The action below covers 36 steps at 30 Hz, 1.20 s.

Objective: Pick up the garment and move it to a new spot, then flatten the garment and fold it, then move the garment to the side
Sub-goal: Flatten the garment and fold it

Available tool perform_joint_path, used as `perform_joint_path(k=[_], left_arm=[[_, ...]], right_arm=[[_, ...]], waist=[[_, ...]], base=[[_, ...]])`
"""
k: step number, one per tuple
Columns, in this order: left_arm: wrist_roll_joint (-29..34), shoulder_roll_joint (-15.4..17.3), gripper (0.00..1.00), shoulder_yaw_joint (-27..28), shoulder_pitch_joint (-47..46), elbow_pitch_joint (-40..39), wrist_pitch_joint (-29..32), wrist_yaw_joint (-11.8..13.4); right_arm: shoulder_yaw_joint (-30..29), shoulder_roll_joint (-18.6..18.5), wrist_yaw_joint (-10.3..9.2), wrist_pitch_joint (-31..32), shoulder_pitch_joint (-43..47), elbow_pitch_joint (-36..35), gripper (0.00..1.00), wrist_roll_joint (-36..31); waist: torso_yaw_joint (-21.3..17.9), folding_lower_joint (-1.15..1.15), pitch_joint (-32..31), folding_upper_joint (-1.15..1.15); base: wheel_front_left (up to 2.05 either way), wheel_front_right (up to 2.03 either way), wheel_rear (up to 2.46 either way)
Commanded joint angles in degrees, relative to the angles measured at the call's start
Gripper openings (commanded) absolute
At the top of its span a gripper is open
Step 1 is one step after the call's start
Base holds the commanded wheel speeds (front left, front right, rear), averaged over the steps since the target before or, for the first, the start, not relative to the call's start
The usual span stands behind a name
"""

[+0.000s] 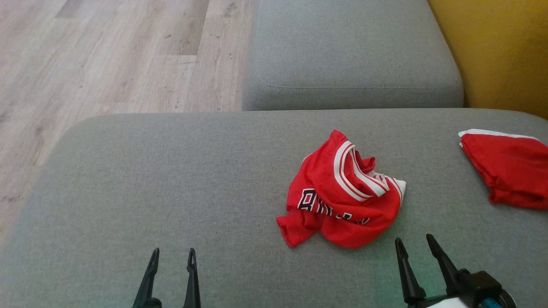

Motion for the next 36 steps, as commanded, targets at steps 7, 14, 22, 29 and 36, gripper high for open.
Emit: perform_joint_path(k=[7, 14, 22, 29, 36], left_arm=[[0.9, -0.4, 1.0, 1.3, -2.1, -1.2, -0.4, 0.7], [1.6, -0.4, 1.0, -1.2, -4.5, -1.1, -0.4, 0.8], [3.0, -0.4, 1.0, -10.2, -15.3, 4.8, -0.4, -2.3], [4.4, -0.4, 1.0, -18.9, -27.4, 14.3, -0.4, -2.8], [8.2, -0.4, 1.0, -24.8, -40.3, 27.4, -0.4, -1.3]], right_arm=[[1.7, -0.3, -0.04, -0.2, -1.8, -1.5, 1.0, -0.1], [2.8, -0.3, -0.04, -0.2, -2.8, -1.9, 1.0, -0.3], [5.2, -0.3, -0.04, -0.2, -4.3, -3.3, 1.0, -1.3], [7.0, -0.3, -0.04, -0.2, -5.9, -4.2, 1.0, -1.4], [7.5, -0.3, -0.04, -0.2, -8.2, -4.7, 1.0, -1.2]], waist=[[-0.5, 0.0, -0.1, 0.0], [-4.5, 0.0, 1.4, 0.0], [-15.0, 0.0, 5.0, 0.0], [-22.5, 0.0, 9.6, 0.0], [-25.4, 0.0, 15.4, 0.0]], base=[[0.0, 0.0, 0.0], [0.0, 0.0, 0.0], [0.0, 0.0, 0.0], [0.0, 0.0, 0.0], [0.0, 0.0, 0.0]])
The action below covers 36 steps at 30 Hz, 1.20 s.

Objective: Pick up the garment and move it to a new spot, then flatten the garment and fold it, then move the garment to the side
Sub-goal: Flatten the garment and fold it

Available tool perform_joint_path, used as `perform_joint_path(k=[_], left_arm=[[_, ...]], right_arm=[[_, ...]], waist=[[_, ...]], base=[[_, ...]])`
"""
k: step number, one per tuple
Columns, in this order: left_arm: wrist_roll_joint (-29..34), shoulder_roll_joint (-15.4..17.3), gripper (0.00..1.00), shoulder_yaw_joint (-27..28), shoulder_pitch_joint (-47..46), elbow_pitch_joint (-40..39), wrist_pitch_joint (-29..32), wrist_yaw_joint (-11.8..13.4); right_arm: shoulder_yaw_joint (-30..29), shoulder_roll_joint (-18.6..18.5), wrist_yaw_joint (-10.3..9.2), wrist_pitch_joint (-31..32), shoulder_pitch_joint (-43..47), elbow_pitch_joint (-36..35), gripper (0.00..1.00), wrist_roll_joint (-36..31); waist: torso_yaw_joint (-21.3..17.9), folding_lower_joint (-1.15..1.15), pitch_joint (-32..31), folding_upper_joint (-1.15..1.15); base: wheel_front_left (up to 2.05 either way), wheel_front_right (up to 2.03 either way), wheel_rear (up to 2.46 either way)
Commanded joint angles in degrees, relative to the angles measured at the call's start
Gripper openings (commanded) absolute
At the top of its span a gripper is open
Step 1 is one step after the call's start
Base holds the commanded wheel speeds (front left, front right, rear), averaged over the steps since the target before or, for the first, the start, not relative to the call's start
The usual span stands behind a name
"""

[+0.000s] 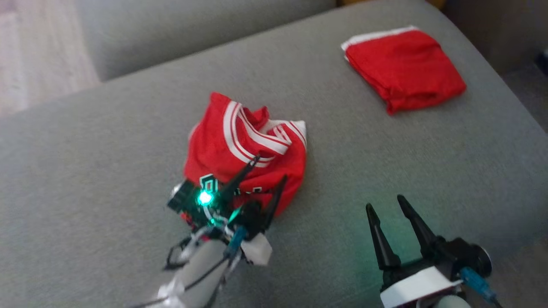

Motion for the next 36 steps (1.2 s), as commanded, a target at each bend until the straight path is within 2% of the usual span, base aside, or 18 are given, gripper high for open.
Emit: perform_joint_path(k=[1, 8, 11, 15, 16, 17, 18, 20, 24, 27, 33, 36], left_arm=[[0.7, 0.0, 1.0, 0.7, -4.0, 0.9, -0.2, 0.6], [-0.1, 0.0, 1.0, -3.2, -14.2, 11.5, 3.2, 2.0], [1.6, 0.0, 1.0, -4.6, -18.0, 15.8, 3.1, 3.6], [2.0, 0.1, 1.0, -5.4, -21.6, 21.4, 1.6, 3.6], [2.0, 0.1, 0.93, -5.6, -22.2, 22.3, 1.3, 3.4], [1.9, 0.1, 0.54, -5.7, -22.8, 23.1, 1.1, 3.2], [1.9, 0.1, 0.42, -5.8, -23.2, 23.9, 0.9, 3.1], [1.7, 0.1, 0.0, -6.3, -24.0, 25.6, 0.8, 2.2], [-0.2, 0.0, 0.0, -5.8, -24.7, 27.7, 0.8, -0.2], [-2.7, 0.0, 0.0, -5.2, -25.6, 26.2, 0.4, -1.4], [-11.6, 0.0, 0.0, -2.0, -30.5, 15.8, -0.3, -4.0], [-14.9, 0.0, 0.0, 0.7, -35.9, 8.0, -0.3, -4.2]], right_arm=[[1.4, -0.3, -0.04, -0.2, -2.1, -1.9, 1.0, -0.1], [2.8, -0.3, -0.04, -0.2, -4.1, -2.0, 1.0, 0.7], [3.6, -0.3, -0.04, -0.2, -4.7, -1.9, 1.0, 1.1], [4.8, -0.3, -0.04, -0.2, -5.1, -1.6, 1.0, 1.7], [5.0, -0.3, -0.04, -0.2, -5.1, -1.5, 1.0, 1.8], [5.1, -0.3, -0.04, -0.2, -5.2, -1.4, 1.0, 2.0], [5.3, -0.3, -0.04, -0.2, -5.3, -1.3, 1.0, 2.1], [5.5, -0.3, -0.04, -0.2, -5.3, -1.1, 1.0, 2.2], [5.6, -0.3, -0.04, -0.2, -5.1, -1.0, 1.0, 2.3], [5.6, -0.3, -0.04, -0.2, -4.9, -0.9, 1.0, 2.3], [5.2, -0.3, -0.04, -0.2, -3.7, -0.6, 1.0, 2.3], [4.9, -0.3, -0.04, -0.2, -2.9, -0.6, 1.0, 2.4]], waist=[[-2.3, -0.02, 3.2, 0.0], [-4.0, -0.02, 6.3, 0.0], [-4.7, -0.02, 7.2, 0.0], [-6.1, -0.02, 8.1, 0.0], [-6.4, -0.02, 8.2, 0.0], [-6.7, -0.02, 8.2, 0.0], [-7.0, -0.02, 8.2, 0.0], [-7.6, -0.02, 8.0, 0.0], [-8.4, -0.02, 7.6, 0.0], [-8.8, -0.02, 6.7, 0.0], [-8.0, -0.02, 3.5, 0.0], [-6.2, -0.02, 1.9, 0.0]], base=[[0.0, 0.0, 0.0], [0.0, 0.0, 0.0], [0.0, 0.0, 0.0], [0.0, 0.0, 0.0], [0.0, 0.0, 0.0], [0.0, 0.0, 0.0], [0.0, 0.0, 0.0], [0.0, 0.0, 0.0], [0.0, 0.0, 0.0], [0.0, 0.0, 0.0], [0.0, 0.0, 0.0], [0.0, 0.0, 0.0]])
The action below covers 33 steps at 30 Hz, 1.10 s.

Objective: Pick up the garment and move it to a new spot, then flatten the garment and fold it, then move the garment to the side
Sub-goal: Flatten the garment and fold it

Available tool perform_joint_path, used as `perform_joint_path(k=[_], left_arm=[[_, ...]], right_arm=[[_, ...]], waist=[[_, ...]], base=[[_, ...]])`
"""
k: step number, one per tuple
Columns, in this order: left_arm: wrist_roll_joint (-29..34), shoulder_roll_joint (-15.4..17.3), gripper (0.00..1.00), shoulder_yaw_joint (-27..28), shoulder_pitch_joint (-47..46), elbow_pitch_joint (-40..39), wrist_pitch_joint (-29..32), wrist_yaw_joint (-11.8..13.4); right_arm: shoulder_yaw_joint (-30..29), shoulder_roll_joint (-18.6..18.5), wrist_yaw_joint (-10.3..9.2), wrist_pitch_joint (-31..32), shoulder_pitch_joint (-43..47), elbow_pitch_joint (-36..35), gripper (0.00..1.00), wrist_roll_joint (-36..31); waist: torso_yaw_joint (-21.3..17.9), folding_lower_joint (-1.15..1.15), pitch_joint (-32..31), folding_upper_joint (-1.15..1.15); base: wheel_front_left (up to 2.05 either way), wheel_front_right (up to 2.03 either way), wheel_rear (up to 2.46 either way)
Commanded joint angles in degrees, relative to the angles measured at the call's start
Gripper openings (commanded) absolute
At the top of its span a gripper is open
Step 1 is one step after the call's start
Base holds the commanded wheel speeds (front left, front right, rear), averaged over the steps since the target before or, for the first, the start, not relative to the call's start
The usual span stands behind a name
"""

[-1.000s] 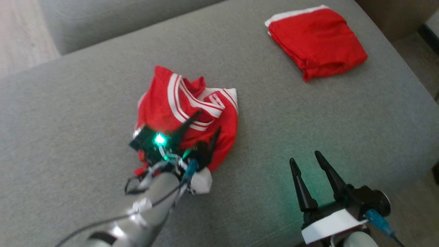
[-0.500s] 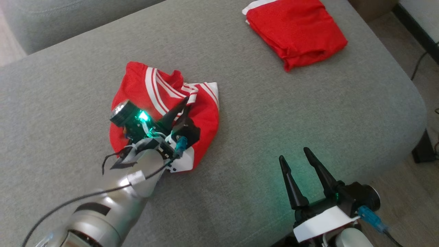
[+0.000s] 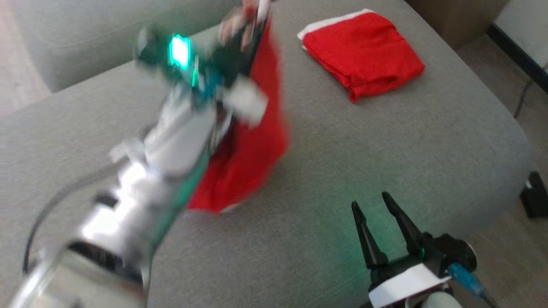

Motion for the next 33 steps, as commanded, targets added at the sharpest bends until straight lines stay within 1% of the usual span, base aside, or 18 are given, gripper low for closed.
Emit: perform_joint_path(k=[1, 3, 5, 7, 9, 11, 14, 16, 20, 23, 26, 27, 28, 29, 30, 31, 33], left_arm=[[-1.3, 0.7, 0.0, 3.5, -6.9, -5.3, -0.7, 0.0], [-4.6, 0.7, 0.0, 7.6, -9.9, -10.0, -0.7, -0.1], [-7.8, 0.7, 0.0, 12.7, -11.7, -14.1, -0.7, 0.7], [-8.7, 1.4, 0.0, 17.4, -11.8, -18.5, -0.7, 2.2], [-7.7, 2.7, 0.0, 20.4, -8.5, -22.7, -0.7, 3.9], [-7.9, 2.9, 0.0, 23.0, -2.3, -25.4, -0.7, 4.8], [-9.8, 2.3, 0.0, 26.4, 10.1, -27.7, -0.7, 5.1], [-12.9, 1.5, 0.0, 28.7, 19.2, -26.9, -0.7, 4.7], [-15.4, 0.8, 0.0, 31.6, 34.9, -22.9, -0.7, 4.5], [-18.7, 0.7, 0.0, 33.0, 42.3, -21.6, -0.7, 4.6], [-22.2, 0.7, 0.0, 32.3, 47.1, -23.7, -0.7, 4.2], [-22.1, 0.7, 0.14, 31.3, 48.3, -24.6, -0.7, 3.8], [-21.4, 0.7, 0.44, 30.3, 49.4, -25.4, -0.7, 3.4], [-20.0, 0.7, 1.0, 29.6, 50.1, -26.3, -0.7, 3.4], [-17.7, 0.7, 1.0, 29.4, 50.6, -27.4, -0.7, 3.8], [-17.7, 0.7, 1.0, 29.4, 50.6, -27.4, -0.7, 3.8], [-11.3, 0.9, 1.0, 29.7, 51.2, -29.8, -0.7, 5.0]], right_arm=[[1.2, -0.3, -0.04, -0.2, -0.1, -1.4, 1.0, 0.2], [1.3, -0.3, -0.04, -0.2, 0.3, -1.3, 1.0, 0.1], [1.1, -0.3, -0.04, -0.2, 0.5, -1.2, 1.0, -0.1], [0.7, -0.3, -0.04, -0.2, 0.8, -1.2, 1.0, -0.2], [0.2, -0.3, -0.04, -0.2, 1.0, -1.1, 1.0, -0.3], [-0.3, -0.3, -0.04, -0.2, 1.4, -0.9, 1.0, -0.4], [-0.9, -0.3, -0.04, -0.2, 2.0, -0.8, 1.0, -1.1], [-1.0, -0.3, -0.04, -0.2, 2.1, -0.6, 1.0, -1.9], [-1.3, -0.3, -0.04, -0.2, 1.6, -0.5, 1.0, -3.2], [-1.6, -0.3, -0.04, -0.2, 0.9, -0.4, 1.0, -4.0], [-2.2, -0.3, -0.04, -0.2, 0.8, -0.3, 1.0, -4.3], [-2.2, -0.3, -0.04, -0.2, 0.9, -0.2, 1.0, -4.2], [-2.1, -0.3, -0.04, -0.2, 1.0, -0.2, 1.0, -4.1], [-1.9, -0.3, -0.04, -0.2, 1.2, -0.1, 1.0, -4.0], [-1.7, -0.3, -0.04, -0.2, 1.2, 0.0, 1.0, -4.0], [-1.7, -0.3, -0.04, -0.2, 1.2, 0.0, 1.0, -4.0], [-1.4, -0.3, -0.04, -0.2, 1.3, -0.1, 1.0, -3.7]], waist=[[2.1, 0.01, -1.7, 0.0], [3.5, 0.01, -2.8, 0.0], [5.2, 0.01, -3.7, 0.0], [7.1, 0.01, -4.6, 0.0], [9.2, 0.01, -5.2, 0.0], [11.7, 0.01, -5.7, 0.0], [16.2, 0.01, -5.8, 0.0], [19.1, 0.01, -5.7, 0.0], [23.6, 0.01, -4.9, 0.0], [25.8, 0.01, -4.3, 0.0], [27.6, 0.01, -4.2, 0.0], [28.2, 0.01, -4.2, 0.0], [28.6, 0.01, -4.2, 0.0], [29.0, 0.01, -4.2, 0.0], [29.3, 0.01, -4.3, 0.0], [29.3, 0.01, -4.3, 0.0], [29.5, 0.01, -4.2, 0.0]], base=[[0.0, 0.0, 0.0], [0.0, 0.0, 0.0], [0.0, 0.0, 0.0], [0.0, 0.0, 0.0], [0.0, 0.0, 0.0], [0.0, 0.0, 0.0], [0.0, 0.0, 0.0], [0.0, 0.0, 0.0], [0.0, 0.0, 0.0], [0.0, 0.0, 0.0], [0.0, 0.0, 0.0], [0.0, 0.0, 0.0], [0.0, 0.0, 0.0], [0.0, 0.0, 0.0], [0.0, 0.0, 0.0], [0.0, 0.0, 0.0], [0.0, 0.0, 0.0]])
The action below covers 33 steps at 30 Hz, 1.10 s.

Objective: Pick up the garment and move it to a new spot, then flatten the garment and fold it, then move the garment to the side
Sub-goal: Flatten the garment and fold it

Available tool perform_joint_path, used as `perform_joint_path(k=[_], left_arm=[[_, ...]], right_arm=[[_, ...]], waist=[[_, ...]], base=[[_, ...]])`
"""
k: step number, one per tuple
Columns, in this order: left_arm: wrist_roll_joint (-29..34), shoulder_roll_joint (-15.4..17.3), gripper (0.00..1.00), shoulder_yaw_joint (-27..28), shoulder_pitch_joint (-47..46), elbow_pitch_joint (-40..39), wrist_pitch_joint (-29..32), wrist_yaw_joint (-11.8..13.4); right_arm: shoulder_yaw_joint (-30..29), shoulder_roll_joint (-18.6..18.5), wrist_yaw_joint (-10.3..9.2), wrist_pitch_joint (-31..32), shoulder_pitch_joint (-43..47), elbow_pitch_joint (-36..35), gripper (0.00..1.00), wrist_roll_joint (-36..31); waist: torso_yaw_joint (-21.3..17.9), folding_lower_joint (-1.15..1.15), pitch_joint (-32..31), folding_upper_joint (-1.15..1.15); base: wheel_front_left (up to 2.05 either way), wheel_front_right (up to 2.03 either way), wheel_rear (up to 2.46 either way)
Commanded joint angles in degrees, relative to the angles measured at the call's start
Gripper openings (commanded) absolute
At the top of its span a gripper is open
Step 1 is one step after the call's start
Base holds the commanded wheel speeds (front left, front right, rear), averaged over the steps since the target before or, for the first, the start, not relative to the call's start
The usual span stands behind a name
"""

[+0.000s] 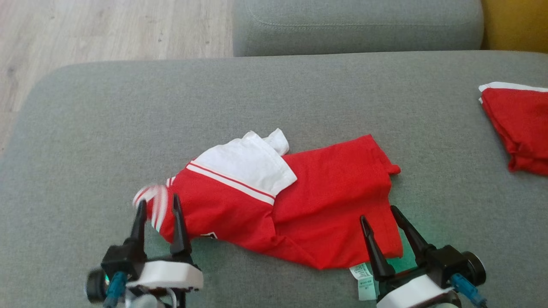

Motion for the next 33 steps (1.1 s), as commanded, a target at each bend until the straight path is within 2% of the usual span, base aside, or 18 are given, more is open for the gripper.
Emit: perform_joint_path(k=[1, 5, 7, 10, 12, 14, 15, 18, 22, 29, 33], left_arm=[[1.6, 0.8, 1.0, 1.9, -1.9, -2.8, -0.4, 0.3], [7.7, 5.5, 1.0, 3.9, -4.4, -9.6, -0.4, -1.4], [9.4, 9.5, 1.0, 3.6, -7.9, -11.5, -0.4, -4.8], [9.5, 15.5, 1.0, 1.5, -15.7, -11.3, 3.2, -11.7], [8.6, 18.9, 1.0, -1.7, -21.7, -10.2, 7.3, -13.8], [6.8, 22.2, 1.0, -6.8, -27.7, -8.5, 11.9, -14.3], [4.6, 24.1, 1.0, -11.5, -30.7, -8.2, 14.1, -14.4], [-4.5, 28.8, 1.0, -22.8, -38.8, -6.1, 21.4, -14.4], [-15.4, 33.1, 1.0, -32.9, -47.0, -3.2, 28.7, -14.4], [-25.5, 38.0, 1.0, -45.5, -53.6, 1.3, 32.7, -14.4], [-28.3, 39.9, 1.0, -51.5, -56.0, 2.2, 32.9, -14.4]], right_arm=[[1.5, -0.3, -0.04, -0.2, -1.3, -1.6, 1.0, 0.4], [1.5, -0.3, -0.04, -0.2, -2.1, -1.9, 1.0, 0.7], [1.5, -0.3, -0.04, -0.2, -2.8, -2.1, 1.0, 0.7], [1.8, -0.3, -0.04, -0.2, -3.9, -2.0, 1.0, 0.5], [2.2, -0.3, -0.04, -0.2, -4.9, -1.8, 1.0, 0.4], [2.6, -0.3, -0.04, -0.2, -6.1, -1.7, 1.0, 0.3], [2.8, -0.3, -0.04, -0.2, -6.7, -1.7, 1.0, 0.2], [3.2, -0.3, -0.04, -0.2, -8.4, -1.7, 1.0, 0.2], [2.9, -0.3, -0.04, -0.2, -10.1, -1.9, 1.0, 0.6], [3.0, -0.3, -0.04, -0.2, -11.8, -2.4, 1.0, 1.5], [2.9, -0.3, -0.04, -0.2, -11.7, -2.7, 1.0, 2.0]], waist=[[0.0, 0.0, 0.2, 0.0], [-0.6, 0.0, 1.7, 0.0], [-0.9, 0.0, 2.9, 0.0], [-1.5, 0.0, 4.8, 0.0], [-2.3, 0.0, 6.1, 0.0], [-3.5, 0.0, 7.7, 0.0], [-4.3, 0.0, 8.6, 0.0], [-6.5, 0.0, 10.9, 0.0], [-9.4, 0.0, 13.7, 0.0], [-13.6, 0.0, 16.8, 0.0], [-14.7, 0.0, 17.6, 0.0]], base=[[0.0, 0.0, 0.0], [0.0, 0.0, 0.0], [0.0, 0.0, 0.0], [0.0, 0.0, 0.0], [0.0, 0.0, 0.0], [0.0, 0.0, 0.0], [0.0, 0.0, 0.0], [0.0, 0.0, 0.0], [0.0, 0.0, 0.0], [0.0, 0.0, 0.0], [0.0, 0.0, 0.0]])
